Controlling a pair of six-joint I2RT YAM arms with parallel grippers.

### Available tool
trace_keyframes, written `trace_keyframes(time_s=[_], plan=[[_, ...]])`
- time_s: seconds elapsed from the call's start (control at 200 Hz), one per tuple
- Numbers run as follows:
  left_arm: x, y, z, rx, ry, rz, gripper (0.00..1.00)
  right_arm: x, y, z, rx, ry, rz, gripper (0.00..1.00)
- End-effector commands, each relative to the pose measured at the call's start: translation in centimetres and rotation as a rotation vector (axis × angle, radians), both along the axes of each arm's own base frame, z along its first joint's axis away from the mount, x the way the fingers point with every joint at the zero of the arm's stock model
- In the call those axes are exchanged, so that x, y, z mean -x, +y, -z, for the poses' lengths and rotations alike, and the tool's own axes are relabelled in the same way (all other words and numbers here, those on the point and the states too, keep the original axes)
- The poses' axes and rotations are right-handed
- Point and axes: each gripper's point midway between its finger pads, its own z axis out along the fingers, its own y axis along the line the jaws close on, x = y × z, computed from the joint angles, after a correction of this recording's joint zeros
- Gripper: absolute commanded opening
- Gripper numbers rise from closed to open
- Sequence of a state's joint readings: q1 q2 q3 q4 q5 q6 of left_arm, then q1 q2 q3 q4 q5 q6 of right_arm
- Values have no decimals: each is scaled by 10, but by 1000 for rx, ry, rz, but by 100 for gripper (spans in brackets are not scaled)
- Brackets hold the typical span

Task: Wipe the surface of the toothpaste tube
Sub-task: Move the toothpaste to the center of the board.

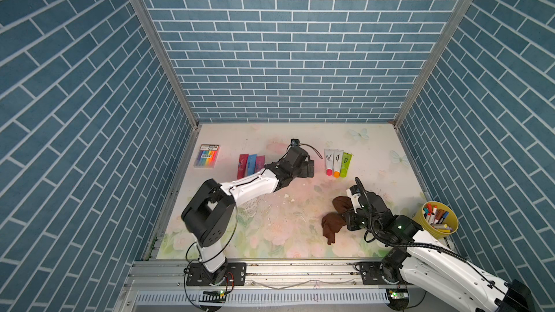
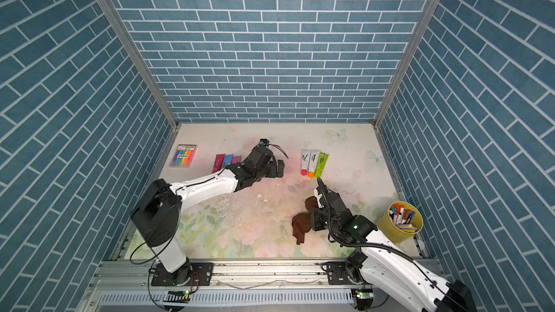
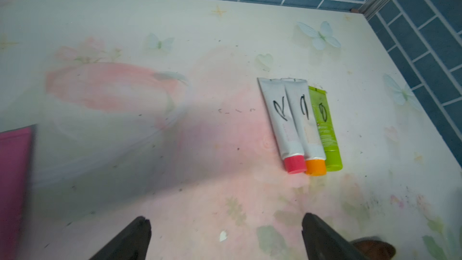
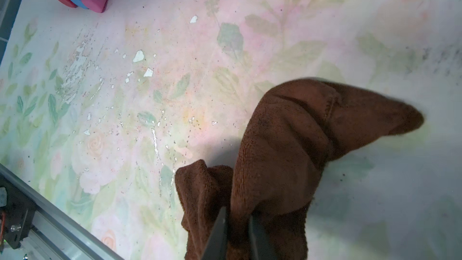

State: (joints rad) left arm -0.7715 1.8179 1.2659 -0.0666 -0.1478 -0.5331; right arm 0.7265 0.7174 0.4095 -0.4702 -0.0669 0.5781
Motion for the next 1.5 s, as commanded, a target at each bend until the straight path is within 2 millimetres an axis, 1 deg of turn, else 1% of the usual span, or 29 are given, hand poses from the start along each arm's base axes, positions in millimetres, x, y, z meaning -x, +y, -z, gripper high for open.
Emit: trace_keyframes(time_s=[0.0, 0.05, 0.09, 0.235, 0.305, 0.375, 0.49, 0.615, 0.73, 0.88, 1.01, 1.18, 1.26, 1.365, 1.44, 1.495], plan=[[-14, -38, -1, 49, -12, 55, 100, 20, -8, 23, 4, 125, 40, 26], [-18, -52, 6, 36, -1, 79, 100, 24, -6, 25, -9, 144, 31, 31], [-21, -60, 12, 21, 5, 89, 100, 25, -6, 25, -15, 145, 29, 32], [-30, -86, 39, -5, 37, 124, 78, 24, -1, 22, -32, 130, 4, 31], [-33, -95, 55, -26, 64, 141, 73, 25, 2, 22, -35, 139, -19, 30], [-34, -102, 65, -42, 79, 153, 71, 27, 6, 23, -41, 148, -36, 29], [-34, -106, 78, -56, 99, 153, 70, 27, 6, 20, -54, 137, -40, 28], [-32, -114, 87, -73, 111, 170, 69, 27, 5, 17, -66, 116, -37, 27], [-29, -119, 93, -86, 116, 175, 68, 27, 5, 17, -67, 119, -37, 27], [-25, -120, 104, -114, 133, 179, 64, 27, 5, 17, -66, 117, -36, 27], [-24, -118, 113, -143, 145, 173, 53, 27, 4, 17, -66, 113, -35, 27], [-21, -110, 122, -183, 158, 165, 41, 26, 4, 16, -64, 108, -32, 27], [-18, -105, 126, -198, 166, 163, 33, 24, 3, 15, -60, 98, -27, 26], [-13, -98, 125, -212, 170, 163, 25, 20, 2, 12, -50, 77, -20, 26], [-9, -90, 117, -228, 157, 166, 20, 16, -1, 10, -34, 64, -4, 25], [-4, -84, 106, -230, 141, 180, 18, 12, -8, 12, 0, 60, 33, 24]])
